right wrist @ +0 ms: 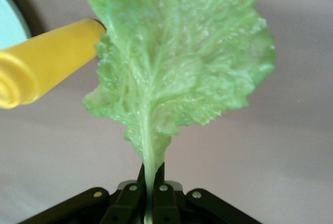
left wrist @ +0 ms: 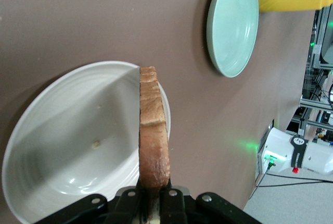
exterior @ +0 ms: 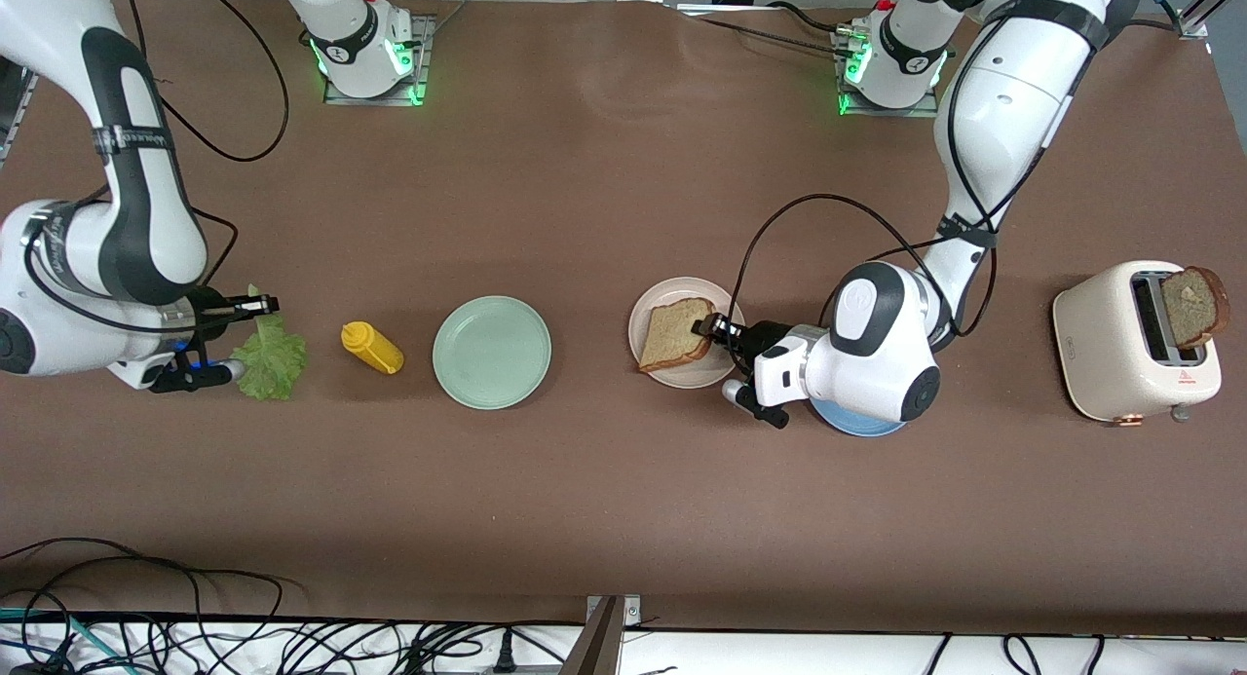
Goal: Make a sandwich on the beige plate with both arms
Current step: 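Set bread on beige plate with the left gripper while the right gripper lifts lettuce, then carry lettuce onto the bread with the right gripper while the left gripper retracts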
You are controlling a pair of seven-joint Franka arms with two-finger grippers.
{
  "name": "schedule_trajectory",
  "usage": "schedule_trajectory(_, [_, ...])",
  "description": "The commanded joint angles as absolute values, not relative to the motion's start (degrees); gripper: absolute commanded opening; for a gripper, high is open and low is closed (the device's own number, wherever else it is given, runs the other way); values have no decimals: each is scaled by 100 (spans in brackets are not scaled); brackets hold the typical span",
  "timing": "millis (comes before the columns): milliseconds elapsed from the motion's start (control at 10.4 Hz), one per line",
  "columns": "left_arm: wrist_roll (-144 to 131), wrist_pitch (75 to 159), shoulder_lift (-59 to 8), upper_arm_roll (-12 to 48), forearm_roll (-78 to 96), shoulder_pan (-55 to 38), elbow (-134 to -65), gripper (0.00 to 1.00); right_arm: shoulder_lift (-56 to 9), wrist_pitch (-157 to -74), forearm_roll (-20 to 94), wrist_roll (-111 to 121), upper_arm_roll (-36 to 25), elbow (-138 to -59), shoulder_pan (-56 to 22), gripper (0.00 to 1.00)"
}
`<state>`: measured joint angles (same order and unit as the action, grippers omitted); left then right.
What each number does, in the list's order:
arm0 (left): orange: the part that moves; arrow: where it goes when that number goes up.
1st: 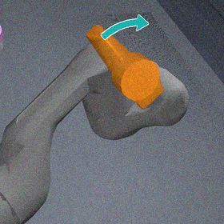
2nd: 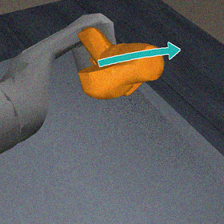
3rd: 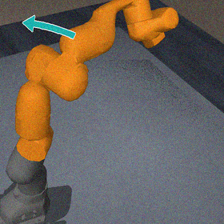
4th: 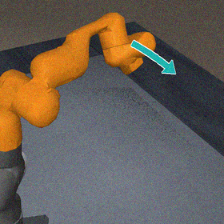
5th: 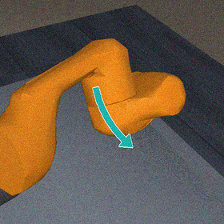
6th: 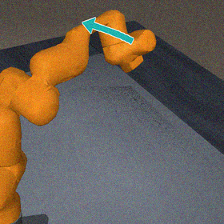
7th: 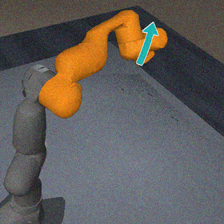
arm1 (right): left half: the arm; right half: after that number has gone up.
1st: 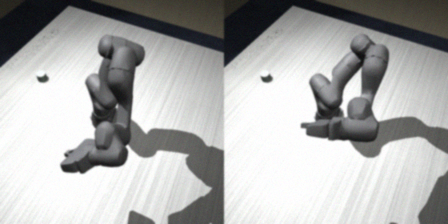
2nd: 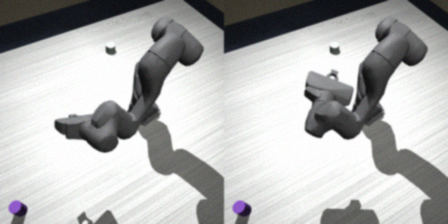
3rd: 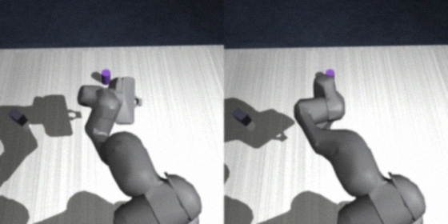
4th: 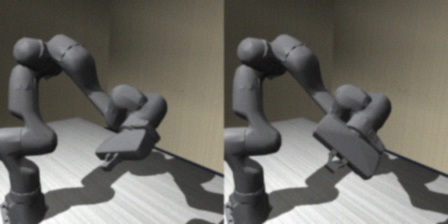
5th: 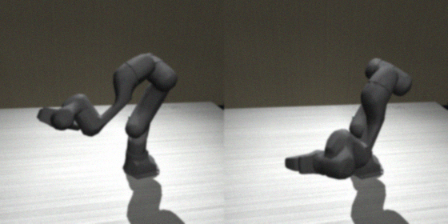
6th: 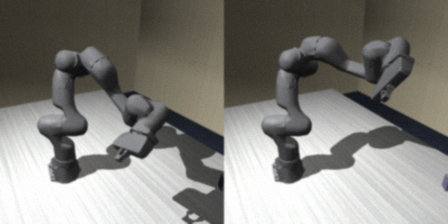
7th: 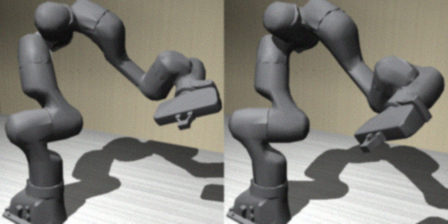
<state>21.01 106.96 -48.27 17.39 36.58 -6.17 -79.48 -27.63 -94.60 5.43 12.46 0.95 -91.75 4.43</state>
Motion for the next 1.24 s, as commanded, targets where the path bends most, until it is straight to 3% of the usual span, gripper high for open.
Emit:
schedule_trajectory(0, [2600, 10600, -4904, 1731, 3911, -580, -8147, 0, -2366, -9255, 554, 1275, 167, -9193, 440, 0])
schedule_trajectory(287, [2768, 10521, -5097, 1740, 3964, -615, -8191, 0, -2005, -8983, 562, 1266, 185, -9167, 387, 0])
schedule_trajectory(383, [2760, 10538, -5141, 1732, 3973, -676, -8191, 13, -1891, -8930, 563, 1266, 219, -9167, 378, 0])
schedule_trajectory(479, [2777, 10538, -5142, 1731, 3886, -616, -8174, 70, -1777, -8912, 571, 1257, 263, -9167, 361, 0])
schedule_trajectory(574, [2864, 10538, -5072, 1714, 3798, -598, -8139, 100, -1697, -8912, 563, 1074, 316, -9158, 326, 0])
schedule_trajectory(1148, [2857, 10362, -4519, 1714, 2365, -291, -7831, 100, -1556, -8745, 554, -1042, 1536, -8895, 316, 0])
